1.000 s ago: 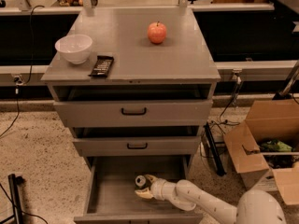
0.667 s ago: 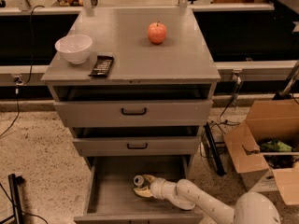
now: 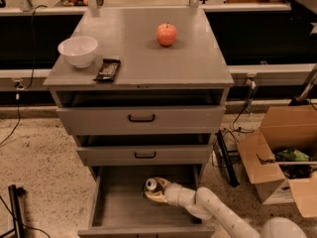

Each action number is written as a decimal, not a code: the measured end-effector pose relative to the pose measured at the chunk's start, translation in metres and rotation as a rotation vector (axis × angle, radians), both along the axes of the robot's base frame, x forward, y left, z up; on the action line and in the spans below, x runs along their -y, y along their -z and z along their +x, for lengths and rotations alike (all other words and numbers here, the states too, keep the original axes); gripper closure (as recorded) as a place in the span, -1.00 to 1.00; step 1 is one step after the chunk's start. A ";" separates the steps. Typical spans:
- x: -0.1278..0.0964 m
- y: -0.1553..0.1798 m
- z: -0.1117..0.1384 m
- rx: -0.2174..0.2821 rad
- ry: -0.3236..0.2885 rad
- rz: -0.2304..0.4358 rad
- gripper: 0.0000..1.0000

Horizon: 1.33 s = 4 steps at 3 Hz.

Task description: Pick green can from bottom drawer and place on counter

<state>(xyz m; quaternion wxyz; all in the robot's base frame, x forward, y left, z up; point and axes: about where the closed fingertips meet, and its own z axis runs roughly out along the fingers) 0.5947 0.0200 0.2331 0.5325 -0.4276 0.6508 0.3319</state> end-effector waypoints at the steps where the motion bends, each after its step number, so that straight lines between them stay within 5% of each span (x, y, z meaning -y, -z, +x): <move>1: 0.033 -0.074 -0.026 0.204 -0.039 -0.039 1.00; 2: 0.071 -0.134 -0.054 0.326 -0.069 -0.153 1.00; 3: 0.054 -0.152 -0.084 0.340 -0.137 -0.155 1.00; 4: 0.055 -0.151 -0.079 0.305 -0.162 -0.119 1.00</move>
Offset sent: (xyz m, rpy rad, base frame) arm -0.1511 -0.0602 0.2211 -0.2585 -0.4581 0.2437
